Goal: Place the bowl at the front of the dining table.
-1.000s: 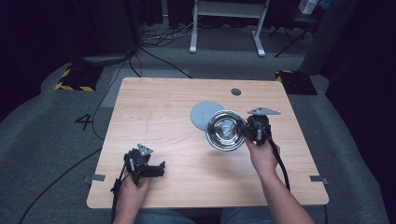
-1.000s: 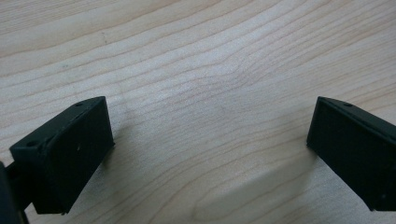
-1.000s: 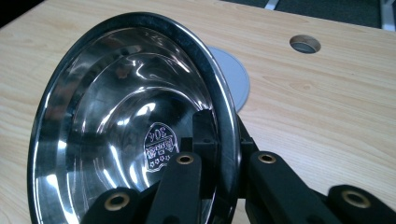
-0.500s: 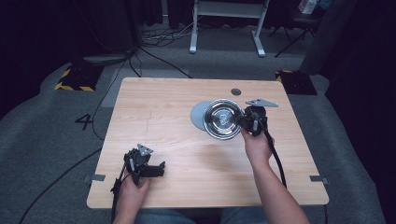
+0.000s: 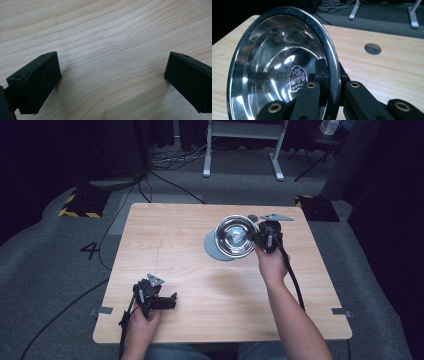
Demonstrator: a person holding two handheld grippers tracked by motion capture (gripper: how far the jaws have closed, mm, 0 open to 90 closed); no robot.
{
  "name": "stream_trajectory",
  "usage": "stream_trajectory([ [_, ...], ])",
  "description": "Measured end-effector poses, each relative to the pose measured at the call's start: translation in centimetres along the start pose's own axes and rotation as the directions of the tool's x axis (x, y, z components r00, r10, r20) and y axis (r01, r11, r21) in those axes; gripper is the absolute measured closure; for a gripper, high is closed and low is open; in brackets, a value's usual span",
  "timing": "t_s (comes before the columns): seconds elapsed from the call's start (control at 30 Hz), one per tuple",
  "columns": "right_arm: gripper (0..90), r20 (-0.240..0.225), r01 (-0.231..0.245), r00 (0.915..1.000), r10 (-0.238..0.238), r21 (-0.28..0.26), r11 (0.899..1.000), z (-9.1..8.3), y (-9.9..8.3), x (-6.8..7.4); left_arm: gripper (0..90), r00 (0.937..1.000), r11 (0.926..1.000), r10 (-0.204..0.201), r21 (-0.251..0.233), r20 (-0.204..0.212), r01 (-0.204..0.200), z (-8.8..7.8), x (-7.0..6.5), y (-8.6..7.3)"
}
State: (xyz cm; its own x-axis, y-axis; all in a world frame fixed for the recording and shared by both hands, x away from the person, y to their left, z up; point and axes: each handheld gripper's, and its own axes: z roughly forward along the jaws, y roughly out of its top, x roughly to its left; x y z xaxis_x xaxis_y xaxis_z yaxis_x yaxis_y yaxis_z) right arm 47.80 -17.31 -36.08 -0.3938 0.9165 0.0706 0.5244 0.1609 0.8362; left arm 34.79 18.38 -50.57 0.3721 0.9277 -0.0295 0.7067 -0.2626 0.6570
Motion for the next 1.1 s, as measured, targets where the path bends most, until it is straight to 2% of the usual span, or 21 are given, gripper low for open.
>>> stream_trajectory([
  [0.2,86.3,-0.014,-0.022,0.9997,0.022,-0.003,1.0,0.9,1.4,-0.1,0.9,1.0,1.0,0.003,-0.001,-0.003,-0.003,-0.1,-0.1,-0.1],
  [0.37,86.3,-0.013,-0.004,0.9999,0.004,0.017,1.0,1.9,2.3,0.3,0.9,1.0,1.0,-0.001,-0.003,0.001,0.001,-0.1,-0.1,-0.2],
  [0.47,86.3,-0.022,-0.018,0.9996,0.019,0.021,1.0,2.6,2.8,0.2,0.9,1.0,1.0,0.005,-0.001,0.003,-0.005,-0.2,-0.1,-0.3],
  [0.7,86.3,-0.019,-0.009,0.9998,0.01,0.03,1.0,4.3,4.5,0.8,0.9,0.9999,1.0,0.01,-0.001,0.005,-0.01,-0.3,-0.2,-0.4],
  [0.83,86.3,-0.018,-0.011,0.9998,0.012,0.035,0.999,4.8,4.9,1.0,0.9,0.9999,1.0,0.008,-0.004,0.006,-0.008,-0.3,-0.2,-0.4],
  [1.03,86.3,-0.018,-0.035,0.9992,0.036,0.06,0.998,6.4,5.2,0.9,0.9,0.9999,1.0,0.009,0.0,0.006,-0.009,-0.3,-0.2,-0.4],
  [1.1,86.3,-0.023,-0.055,0.9981,0.057,0.069,0.996,7.0,5.1,0.6,0.9,0.9999,1.0,0.008,-0.001,0.007,-0.008,-0.3,-0.2,-0.4],
])
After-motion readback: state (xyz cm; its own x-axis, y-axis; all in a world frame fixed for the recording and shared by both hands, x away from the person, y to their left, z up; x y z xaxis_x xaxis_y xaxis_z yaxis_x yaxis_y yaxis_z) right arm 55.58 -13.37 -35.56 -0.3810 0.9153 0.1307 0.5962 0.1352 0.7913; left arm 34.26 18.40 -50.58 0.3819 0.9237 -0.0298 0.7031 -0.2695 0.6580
